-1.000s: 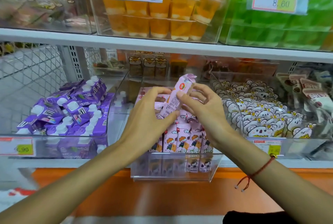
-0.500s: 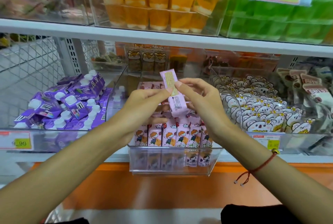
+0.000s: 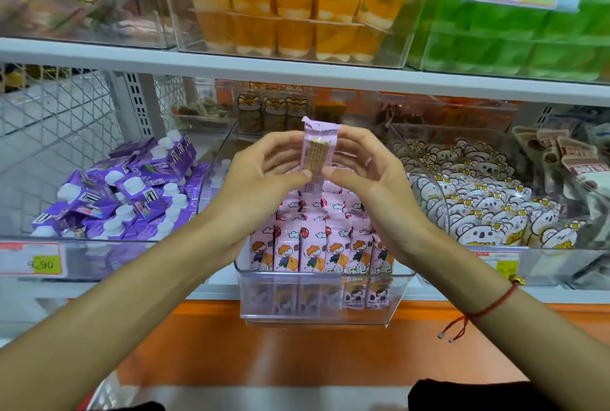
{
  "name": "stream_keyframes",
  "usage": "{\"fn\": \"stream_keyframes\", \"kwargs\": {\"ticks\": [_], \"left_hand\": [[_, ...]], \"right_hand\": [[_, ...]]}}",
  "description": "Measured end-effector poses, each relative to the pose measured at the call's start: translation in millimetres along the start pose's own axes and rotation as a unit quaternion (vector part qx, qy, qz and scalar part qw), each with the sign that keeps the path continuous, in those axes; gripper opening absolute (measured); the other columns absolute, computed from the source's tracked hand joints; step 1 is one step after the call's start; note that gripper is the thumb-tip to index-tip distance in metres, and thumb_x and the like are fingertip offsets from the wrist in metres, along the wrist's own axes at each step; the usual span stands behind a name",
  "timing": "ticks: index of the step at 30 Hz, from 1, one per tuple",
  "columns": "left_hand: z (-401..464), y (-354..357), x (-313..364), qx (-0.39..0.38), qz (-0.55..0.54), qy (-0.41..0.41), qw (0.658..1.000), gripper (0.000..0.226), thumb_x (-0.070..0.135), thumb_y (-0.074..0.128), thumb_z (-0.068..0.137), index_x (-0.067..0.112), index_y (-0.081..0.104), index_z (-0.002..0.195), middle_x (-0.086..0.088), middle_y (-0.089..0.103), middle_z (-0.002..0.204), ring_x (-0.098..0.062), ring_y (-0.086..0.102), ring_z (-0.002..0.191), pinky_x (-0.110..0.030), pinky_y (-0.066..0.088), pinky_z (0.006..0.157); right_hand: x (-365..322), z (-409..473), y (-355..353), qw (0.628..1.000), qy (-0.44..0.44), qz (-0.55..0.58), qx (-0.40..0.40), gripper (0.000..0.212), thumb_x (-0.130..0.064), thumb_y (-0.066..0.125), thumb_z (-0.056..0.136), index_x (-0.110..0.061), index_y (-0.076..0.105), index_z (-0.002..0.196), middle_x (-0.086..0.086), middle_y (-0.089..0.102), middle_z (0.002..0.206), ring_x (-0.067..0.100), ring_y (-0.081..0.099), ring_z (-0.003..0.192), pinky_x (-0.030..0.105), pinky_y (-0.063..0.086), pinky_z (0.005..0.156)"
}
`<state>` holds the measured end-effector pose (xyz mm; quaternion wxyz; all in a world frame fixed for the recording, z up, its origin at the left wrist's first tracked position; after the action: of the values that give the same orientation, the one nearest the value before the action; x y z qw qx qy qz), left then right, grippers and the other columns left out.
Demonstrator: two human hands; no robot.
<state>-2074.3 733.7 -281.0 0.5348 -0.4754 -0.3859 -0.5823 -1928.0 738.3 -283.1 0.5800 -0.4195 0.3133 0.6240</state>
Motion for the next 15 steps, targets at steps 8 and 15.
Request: {"fn": "stream_keyframes", "kwargs": {"ticks": [8,15], "left_hand": [[-0.7,3.1,-5.7,0.009,0.026,0.014,1.0,0.034,0.014,0.056,0.094,0.017,0.052,0.128,0.006,0.063,0.122,-0.004,0.059,0.114,-0.023,0.049,0.098],[-2.7,-1.5,-12.0,0.065,-0.145,-0.057,0.986,0.029,0.027,0.057,0.093,0.007,0.061,0.114,-0.001,0.075,0.101,-0.01,0.07,0.097,-0.021,0.058,0.075]], "right_hand": [[3.4,-0.6,0.3,0.999,-0.011,-0.049,-0.011,0.044,-0.008,0.065,0.088,-0.024,0.057,0.129,-0.006,0.064,0.119,0.004,0.059,0.111,0.019,0.047,0.092],[3.2,-5.8,7.9,0.996,-0.033,-0.086,-0.011,0.038,-0.01,0.065,0.089,-0.017,0.054,0.124,-0.008,0.06,0.116,-0.002,0.057,0.106,0.012,0.047,0.079]]}}
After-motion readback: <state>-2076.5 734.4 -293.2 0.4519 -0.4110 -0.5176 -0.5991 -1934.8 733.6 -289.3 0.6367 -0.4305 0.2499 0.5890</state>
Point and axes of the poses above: each hand's wrist, its own z-axis towards the middle knuckle, its own y-axis out of the palm, x = y × z, the point moved 4 cm from there along z, towards the middle knuckle
